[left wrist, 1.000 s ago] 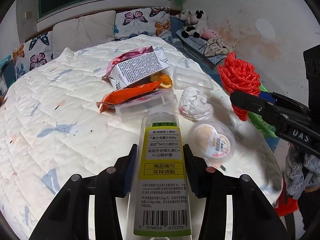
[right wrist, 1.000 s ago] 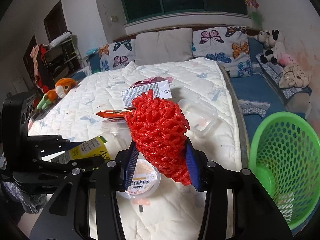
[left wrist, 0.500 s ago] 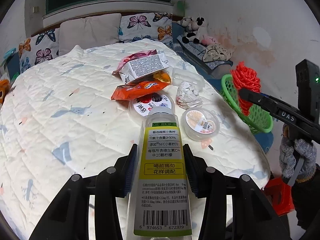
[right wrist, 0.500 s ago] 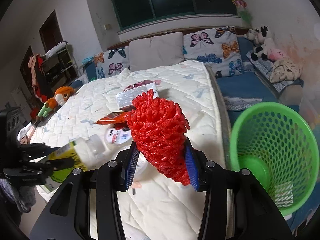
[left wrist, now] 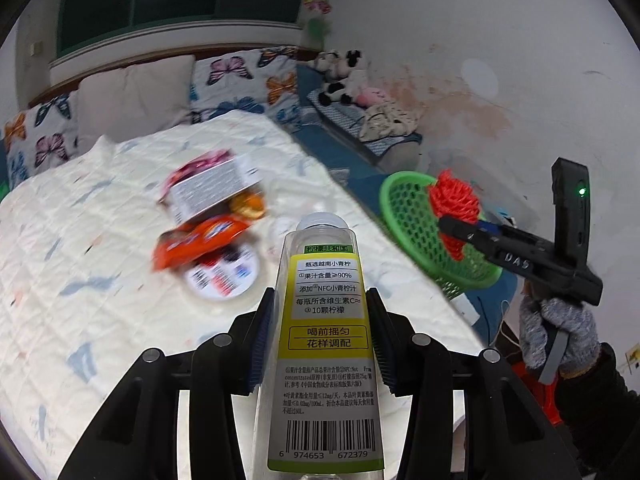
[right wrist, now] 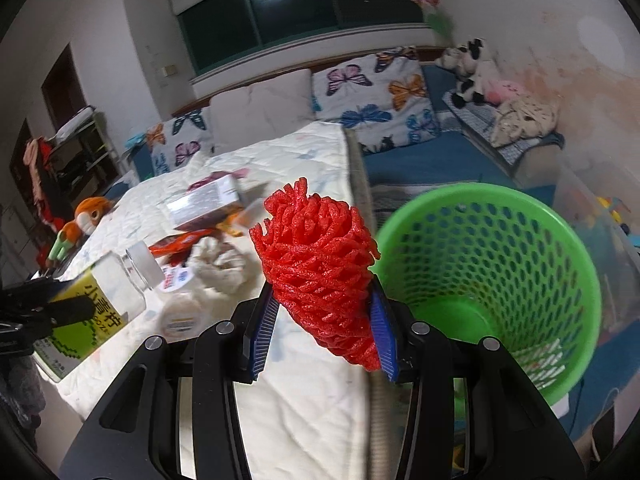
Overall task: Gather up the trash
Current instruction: 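Carry the net and bottle over the green basket and open both grippers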
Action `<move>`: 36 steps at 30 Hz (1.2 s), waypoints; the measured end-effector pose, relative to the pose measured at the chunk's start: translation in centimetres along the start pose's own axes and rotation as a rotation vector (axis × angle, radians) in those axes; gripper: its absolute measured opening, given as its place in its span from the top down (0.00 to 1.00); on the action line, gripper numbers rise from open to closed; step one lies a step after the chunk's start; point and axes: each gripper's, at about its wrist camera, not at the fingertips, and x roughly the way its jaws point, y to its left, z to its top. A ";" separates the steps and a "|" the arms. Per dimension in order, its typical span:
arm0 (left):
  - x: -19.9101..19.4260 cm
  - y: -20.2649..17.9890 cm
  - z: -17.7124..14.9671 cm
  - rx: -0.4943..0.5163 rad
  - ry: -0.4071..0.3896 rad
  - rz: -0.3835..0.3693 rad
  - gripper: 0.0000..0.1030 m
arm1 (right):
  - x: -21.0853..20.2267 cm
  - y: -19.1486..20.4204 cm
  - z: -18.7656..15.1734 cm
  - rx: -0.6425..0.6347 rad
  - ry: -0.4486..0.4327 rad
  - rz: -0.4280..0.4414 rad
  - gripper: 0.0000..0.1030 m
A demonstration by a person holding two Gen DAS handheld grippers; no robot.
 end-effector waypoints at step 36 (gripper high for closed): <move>19.1 -15.9 8.8 0.204 0.197 -0.152 0.58 | -3.0 -12.5 -3.2 0.193 -0.011 -0.213 0.22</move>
